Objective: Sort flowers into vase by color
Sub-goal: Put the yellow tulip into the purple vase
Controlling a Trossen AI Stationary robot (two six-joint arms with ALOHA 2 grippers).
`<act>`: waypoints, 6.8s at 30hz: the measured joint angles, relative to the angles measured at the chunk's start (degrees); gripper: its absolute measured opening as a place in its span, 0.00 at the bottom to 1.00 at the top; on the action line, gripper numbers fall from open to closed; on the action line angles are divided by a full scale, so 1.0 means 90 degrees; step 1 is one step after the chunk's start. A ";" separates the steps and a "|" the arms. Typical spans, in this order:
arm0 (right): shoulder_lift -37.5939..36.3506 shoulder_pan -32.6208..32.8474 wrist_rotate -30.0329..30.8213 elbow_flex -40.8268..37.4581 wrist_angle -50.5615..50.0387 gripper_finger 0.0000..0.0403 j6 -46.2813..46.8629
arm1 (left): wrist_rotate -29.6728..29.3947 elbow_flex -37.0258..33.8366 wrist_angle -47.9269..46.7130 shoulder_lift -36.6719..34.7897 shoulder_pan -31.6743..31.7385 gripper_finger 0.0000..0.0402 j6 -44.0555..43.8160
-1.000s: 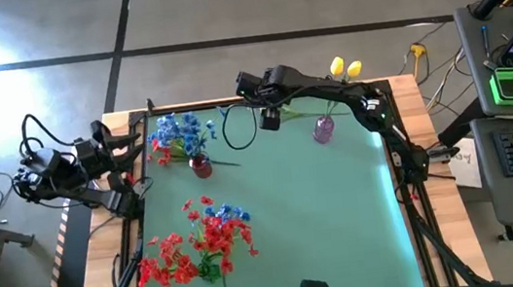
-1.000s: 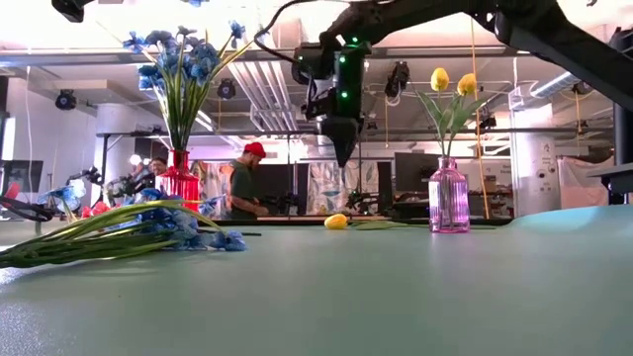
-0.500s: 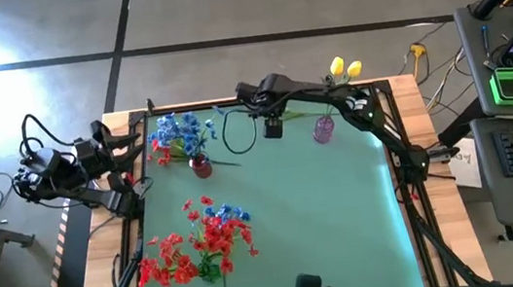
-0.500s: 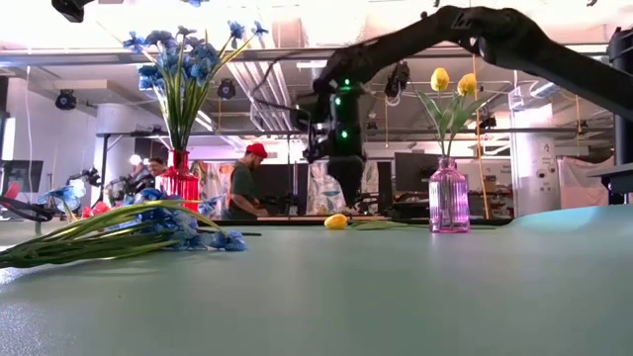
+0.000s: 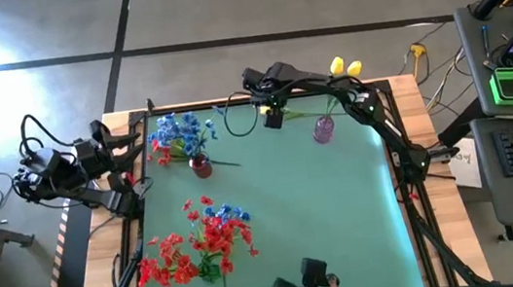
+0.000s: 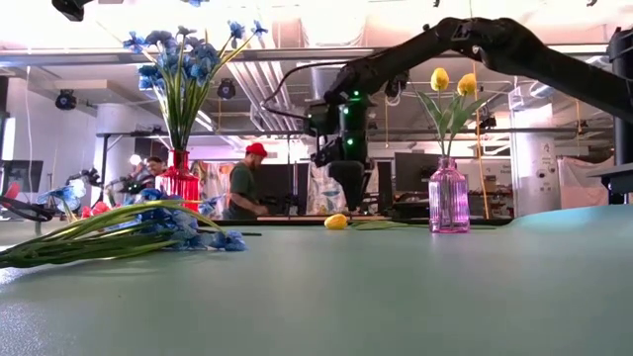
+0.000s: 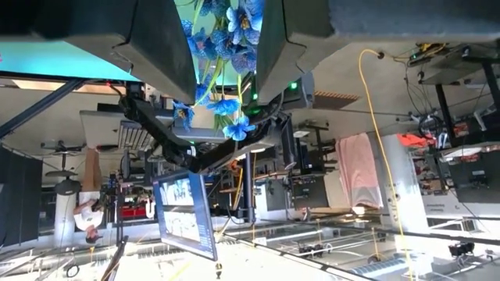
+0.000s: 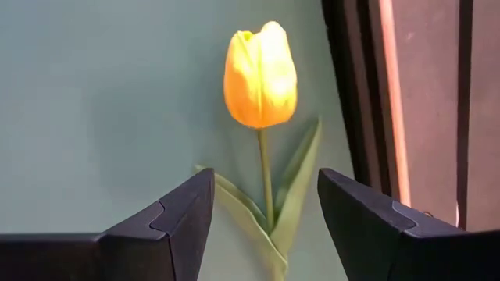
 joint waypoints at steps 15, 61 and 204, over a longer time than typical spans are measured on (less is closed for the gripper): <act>0.0446 -0.0005 0.0351 -0.0029 0.0171 0.48 -0.0020 | 0.0000 0.0000 0.0007 0.0000 0.0000 0.31 0.0003; -0.0976 0.0402 -0.0676 -0.0041 0.2026 0.03 -0.0895 | 0.0000 0.0000 0.0037 0.0000 -0.0001 0.31 0.0020; -0.9470 0.1720 0.3314 -0.7957 0.4765 0.76 0.3339 | 0.0019 0.0000 0.1221 0.0735 -0.0002 0.31 -0.0862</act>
